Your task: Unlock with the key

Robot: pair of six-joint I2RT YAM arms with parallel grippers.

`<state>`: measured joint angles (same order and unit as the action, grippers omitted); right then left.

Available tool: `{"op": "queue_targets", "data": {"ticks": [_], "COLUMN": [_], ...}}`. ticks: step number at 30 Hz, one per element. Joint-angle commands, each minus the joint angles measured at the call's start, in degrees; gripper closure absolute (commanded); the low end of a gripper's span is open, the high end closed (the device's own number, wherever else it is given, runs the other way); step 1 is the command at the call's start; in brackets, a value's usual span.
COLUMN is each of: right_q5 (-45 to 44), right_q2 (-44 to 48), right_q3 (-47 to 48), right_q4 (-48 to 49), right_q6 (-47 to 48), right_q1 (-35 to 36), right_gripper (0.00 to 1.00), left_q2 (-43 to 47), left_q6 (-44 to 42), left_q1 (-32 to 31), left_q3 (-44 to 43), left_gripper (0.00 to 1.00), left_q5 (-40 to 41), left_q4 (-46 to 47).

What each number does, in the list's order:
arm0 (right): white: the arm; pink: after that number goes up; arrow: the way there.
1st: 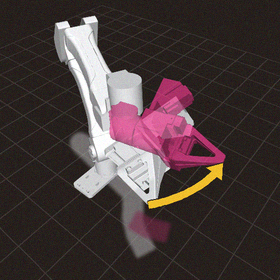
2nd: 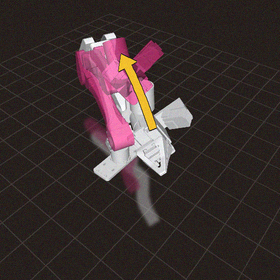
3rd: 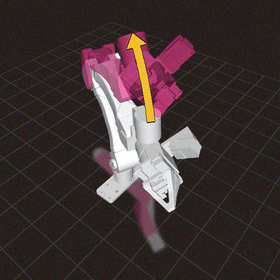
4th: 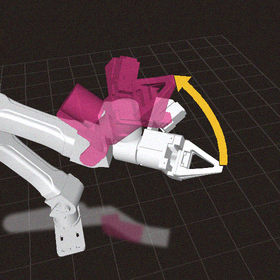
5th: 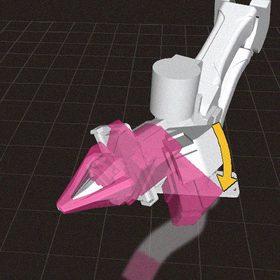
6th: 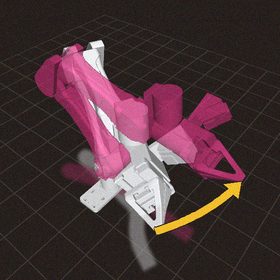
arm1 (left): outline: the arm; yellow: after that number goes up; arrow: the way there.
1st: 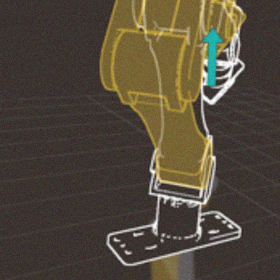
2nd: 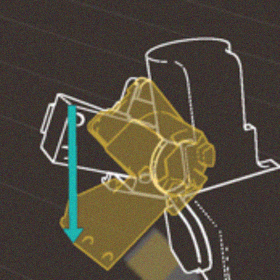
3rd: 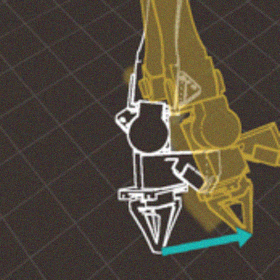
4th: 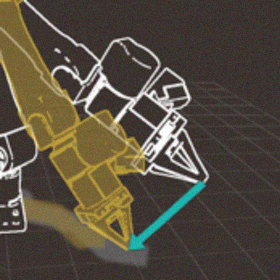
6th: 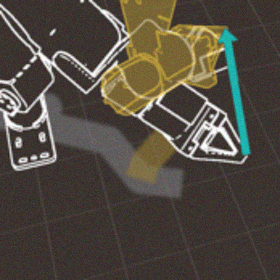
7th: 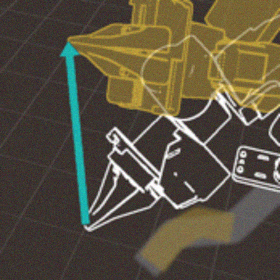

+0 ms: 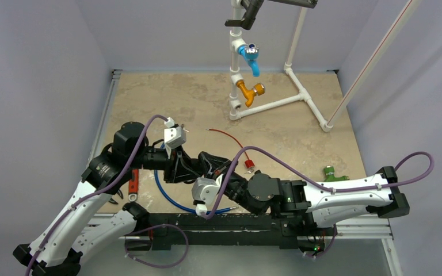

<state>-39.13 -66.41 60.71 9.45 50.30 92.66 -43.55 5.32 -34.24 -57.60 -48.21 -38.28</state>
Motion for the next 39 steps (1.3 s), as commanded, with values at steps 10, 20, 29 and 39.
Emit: {"op": "queue_targets", "data": {"ticks": [10, 20, 29, 39], "right_q5": [0.69, 2.10, 4.05, 3.87], "right_q2": [3.12, 2.08, -2.41, -3.17], "right_q3": [2.22, 4.08, 5.20, 7.11], "right_q4": [0.11, -0.73, -1.72, -4.77], "right_q6": [-3.78, -3.52, -2.65, 1.78], "right_q1": [-1.54, -8.86, -7.96, -6.51], "right_gripper": [1.00, 1.00, 1.00, 1.00], "left_q2": [1.42, 1.41, 1.31, 1.45], "left_q6": [-2.28, -0.90, -0.61, -1.55], "left_q1": [0.10, 0.09, 0.06, 0.06], "left_q3": [-2.43, -2.29, -2.44, -1.80], "left_gripper": [1.00, 1.00, 1.00, 1.00], "left_q5": [-0.56, -1.45, -0.76, 0.11], "left_q4": [4.75, 5.76, 5.69, 4.78]}}
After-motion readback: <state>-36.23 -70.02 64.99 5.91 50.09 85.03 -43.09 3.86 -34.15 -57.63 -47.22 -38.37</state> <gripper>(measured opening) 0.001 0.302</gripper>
